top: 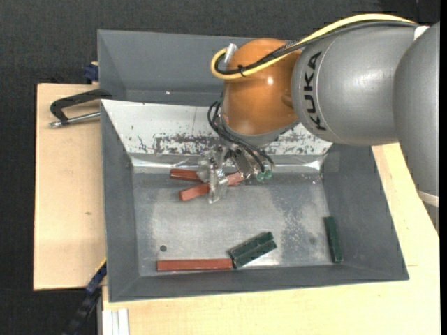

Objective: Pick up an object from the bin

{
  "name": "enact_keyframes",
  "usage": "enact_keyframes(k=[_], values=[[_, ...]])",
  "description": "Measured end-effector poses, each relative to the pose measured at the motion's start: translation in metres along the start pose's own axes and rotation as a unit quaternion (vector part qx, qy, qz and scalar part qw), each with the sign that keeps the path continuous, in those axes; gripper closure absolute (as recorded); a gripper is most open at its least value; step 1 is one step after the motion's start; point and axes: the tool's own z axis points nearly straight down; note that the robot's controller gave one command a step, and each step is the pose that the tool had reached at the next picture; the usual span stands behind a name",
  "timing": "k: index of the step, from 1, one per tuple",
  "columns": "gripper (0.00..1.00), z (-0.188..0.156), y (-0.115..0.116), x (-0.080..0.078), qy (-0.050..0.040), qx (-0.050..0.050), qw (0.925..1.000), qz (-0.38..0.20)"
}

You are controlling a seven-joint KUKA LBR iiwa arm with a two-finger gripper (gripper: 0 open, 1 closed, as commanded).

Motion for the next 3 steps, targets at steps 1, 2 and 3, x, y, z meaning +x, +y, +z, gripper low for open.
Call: enact_keyframes(k=[1,2,3], values=[[1.00,-0.0061,0.0000,-0.0015,-0.0021,0.000,1.0000,0.000],[1.00,-0.0083,0.0002,-0.0013,-0.0008,0.000,1.0000,0.000],[1.00,-0.0144,0.0004,-0.0009,0.0013,0.000,1.0000,0.000]])
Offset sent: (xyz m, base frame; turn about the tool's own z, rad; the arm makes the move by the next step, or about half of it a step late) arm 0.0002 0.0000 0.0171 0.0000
